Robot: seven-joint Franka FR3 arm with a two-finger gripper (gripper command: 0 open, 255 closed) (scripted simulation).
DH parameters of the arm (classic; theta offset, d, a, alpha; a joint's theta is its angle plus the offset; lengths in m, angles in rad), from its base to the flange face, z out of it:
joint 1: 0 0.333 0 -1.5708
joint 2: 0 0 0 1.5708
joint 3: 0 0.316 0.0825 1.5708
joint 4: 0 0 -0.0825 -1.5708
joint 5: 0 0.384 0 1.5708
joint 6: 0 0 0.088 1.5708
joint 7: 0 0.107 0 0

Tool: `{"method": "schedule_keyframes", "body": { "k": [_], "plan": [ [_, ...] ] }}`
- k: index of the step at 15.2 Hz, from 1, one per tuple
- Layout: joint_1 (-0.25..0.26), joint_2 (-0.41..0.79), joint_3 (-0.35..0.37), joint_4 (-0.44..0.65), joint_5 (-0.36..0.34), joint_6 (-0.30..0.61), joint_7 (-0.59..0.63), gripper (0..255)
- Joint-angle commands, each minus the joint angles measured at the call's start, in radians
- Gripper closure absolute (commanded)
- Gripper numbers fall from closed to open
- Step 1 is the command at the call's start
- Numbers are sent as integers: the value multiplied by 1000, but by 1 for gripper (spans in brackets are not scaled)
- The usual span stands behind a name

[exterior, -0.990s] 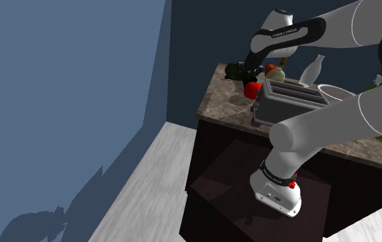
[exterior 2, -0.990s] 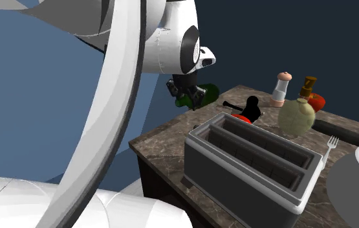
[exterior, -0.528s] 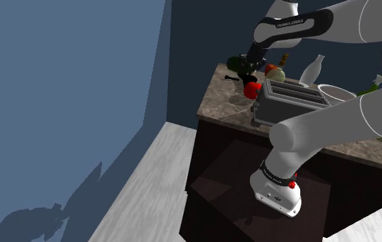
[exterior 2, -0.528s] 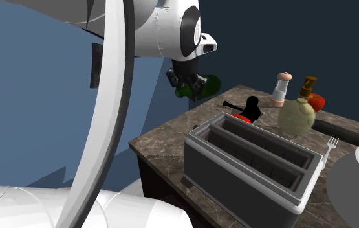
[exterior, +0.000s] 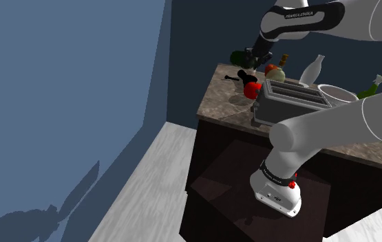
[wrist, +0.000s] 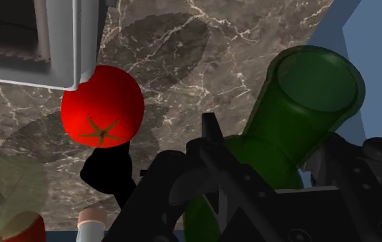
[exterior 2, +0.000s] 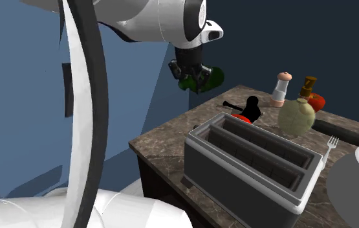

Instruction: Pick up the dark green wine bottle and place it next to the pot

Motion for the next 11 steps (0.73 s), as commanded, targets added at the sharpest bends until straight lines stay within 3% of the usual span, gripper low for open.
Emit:
{"method": "schedule_keyframes", "body": {
  "k": [1, 11],
  "plan": [
    [-15, -47, -29, -27, -11, -17, -36, 255],
    [-129, -255, -215, -112, -102, -125, -258, 255]
  ]
}}
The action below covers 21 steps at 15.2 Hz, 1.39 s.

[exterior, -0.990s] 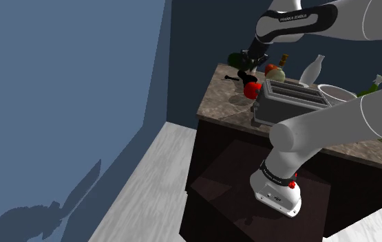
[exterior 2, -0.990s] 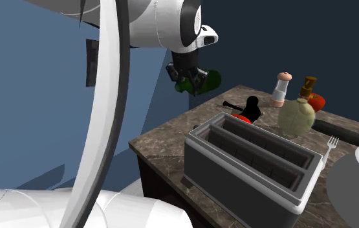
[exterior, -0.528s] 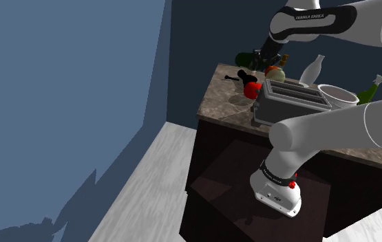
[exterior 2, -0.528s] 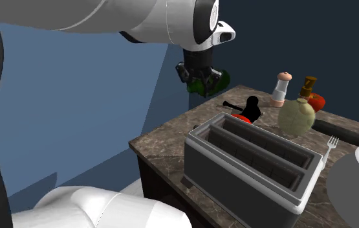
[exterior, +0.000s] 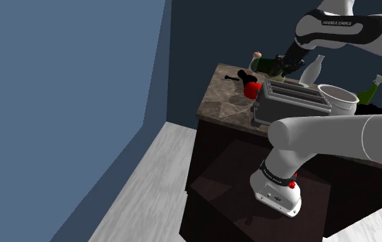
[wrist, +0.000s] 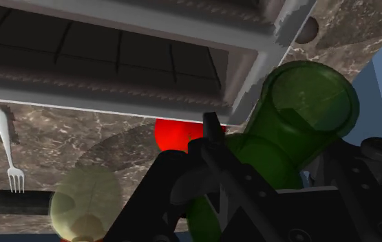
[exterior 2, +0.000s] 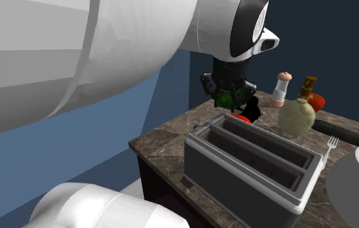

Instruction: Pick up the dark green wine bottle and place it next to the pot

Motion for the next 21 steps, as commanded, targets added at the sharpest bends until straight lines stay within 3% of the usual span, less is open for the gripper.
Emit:
{"method": "schedule_keyframes", "body": {
  "k": [1, 12, 21],
  "plan": [
    [-23, -32, -36, -3, -20, -26, -45, 255],
    [-135, -105, -276, 63, -141, -135, -313, 255],
    [-150, -64, -487, 221, -218, -198, -530, 255]
  ]
}}
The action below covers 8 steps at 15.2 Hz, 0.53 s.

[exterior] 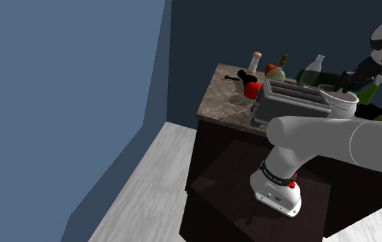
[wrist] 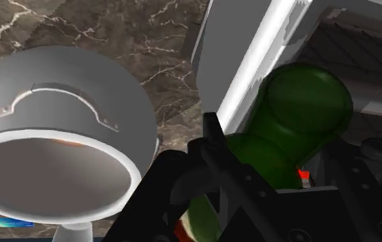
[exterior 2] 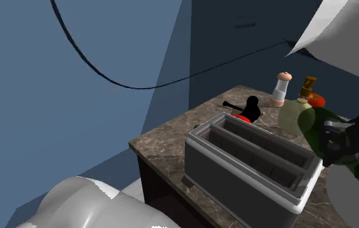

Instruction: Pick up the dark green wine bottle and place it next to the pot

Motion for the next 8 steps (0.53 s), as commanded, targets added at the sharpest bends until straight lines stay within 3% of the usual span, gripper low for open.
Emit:
{"method": "schedule_keyframes", "body": {
  "k": [1, 8],
  "plan": [
    [9, 19, -49, 51, -12, -16, -49, 255],
    [75, 85, -231, 237, -42, -59, -210, 255]
  ]
}}
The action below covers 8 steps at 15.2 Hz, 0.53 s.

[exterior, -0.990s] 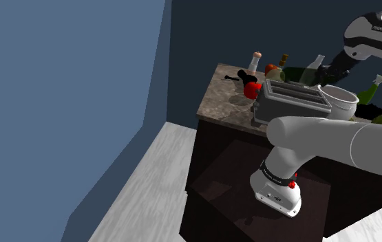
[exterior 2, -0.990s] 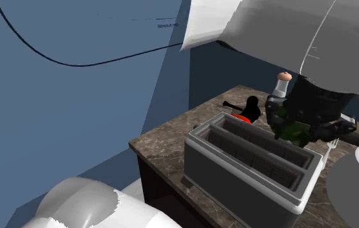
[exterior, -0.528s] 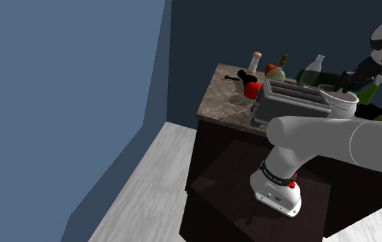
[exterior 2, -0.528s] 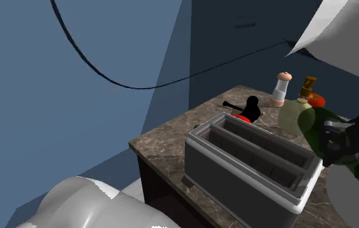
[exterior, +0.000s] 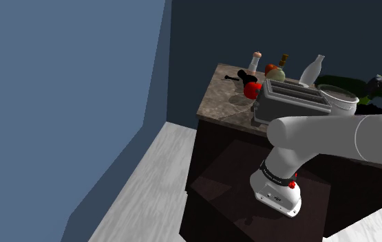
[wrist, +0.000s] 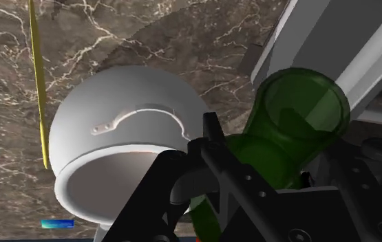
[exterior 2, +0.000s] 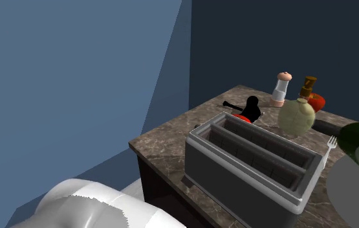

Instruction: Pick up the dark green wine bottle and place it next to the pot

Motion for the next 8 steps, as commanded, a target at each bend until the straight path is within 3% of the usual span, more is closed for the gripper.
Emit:
{"method": "schedule_keyframes", "body": {
  "k": [1, 8],
  "plan": [
    [29, 21, -58, 62, -7, -13, -48, 255],
    [186, 77, -280, 309, -20, -72, -198, 255]
  ]
}}
